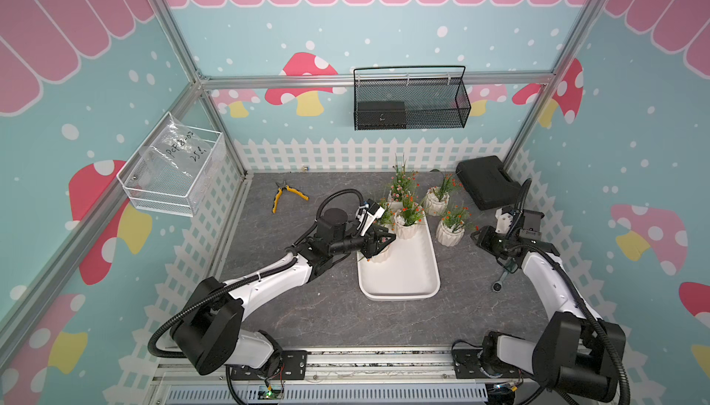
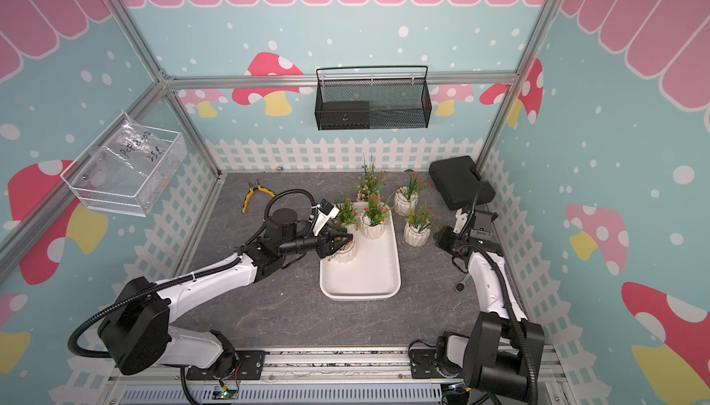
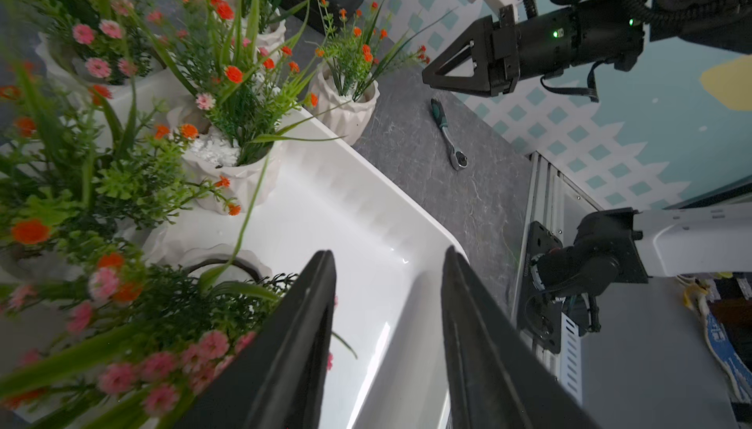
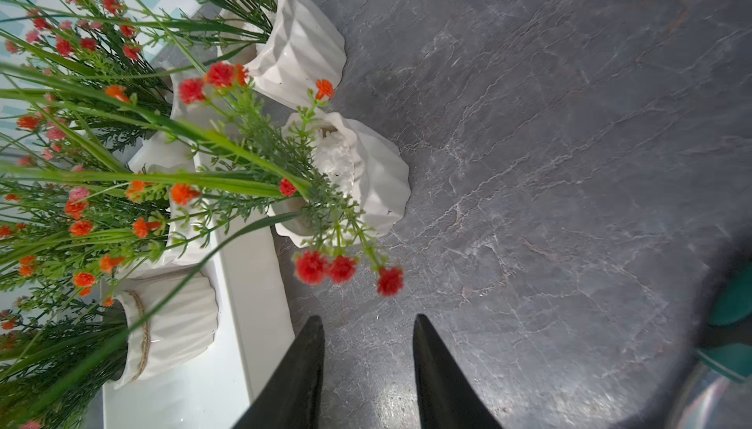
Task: Put the potted gypsophila into the storage box
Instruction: Pick up the baby's breath potted plant from the center of the board.
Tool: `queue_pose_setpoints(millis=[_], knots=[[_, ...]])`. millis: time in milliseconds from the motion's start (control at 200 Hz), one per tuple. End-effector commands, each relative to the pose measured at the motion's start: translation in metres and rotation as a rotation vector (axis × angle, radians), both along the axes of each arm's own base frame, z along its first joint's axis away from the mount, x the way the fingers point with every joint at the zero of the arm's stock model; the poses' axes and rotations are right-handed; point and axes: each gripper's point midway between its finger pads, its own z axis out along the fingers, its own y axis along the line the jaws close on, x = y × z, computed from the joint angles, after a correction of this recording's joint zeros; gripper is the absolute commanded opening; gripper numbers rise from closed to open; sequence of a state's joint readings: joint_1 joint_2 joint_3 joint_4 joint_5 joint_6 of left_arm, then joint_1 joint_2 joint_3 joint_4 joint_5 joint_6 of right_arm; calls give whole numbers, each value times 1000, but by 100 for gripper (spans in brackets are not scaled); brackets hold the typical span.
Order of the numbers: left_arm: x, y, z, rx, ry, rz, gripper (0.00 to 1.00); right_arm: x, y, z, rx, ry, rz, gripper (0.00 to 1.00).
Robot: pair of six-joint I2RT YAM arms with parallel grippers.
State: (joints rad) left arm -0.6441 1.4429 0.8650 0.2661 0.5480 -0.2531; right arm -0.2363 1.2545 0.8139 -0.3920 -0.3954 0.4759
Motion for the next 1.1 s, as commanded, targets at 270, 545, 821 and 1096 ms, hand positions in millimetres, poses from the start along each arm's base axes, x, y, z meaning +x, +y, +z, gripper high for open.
queue_pose_setpoints(millis=[270,545,821,1096], knots=[[4,-13,-10,29,8,-55,44,22,6,-18,65,-4,46,36],[9,-16,-13,35,-20,-48,45,39,3,-26,79,7,29,34],[8,-16,-15,37,-25,-54,45,52,3,-23,83,-12,19,34],[9,-17,-19,46,-15,-57,46,67,5,-35,67,15,36,32]])
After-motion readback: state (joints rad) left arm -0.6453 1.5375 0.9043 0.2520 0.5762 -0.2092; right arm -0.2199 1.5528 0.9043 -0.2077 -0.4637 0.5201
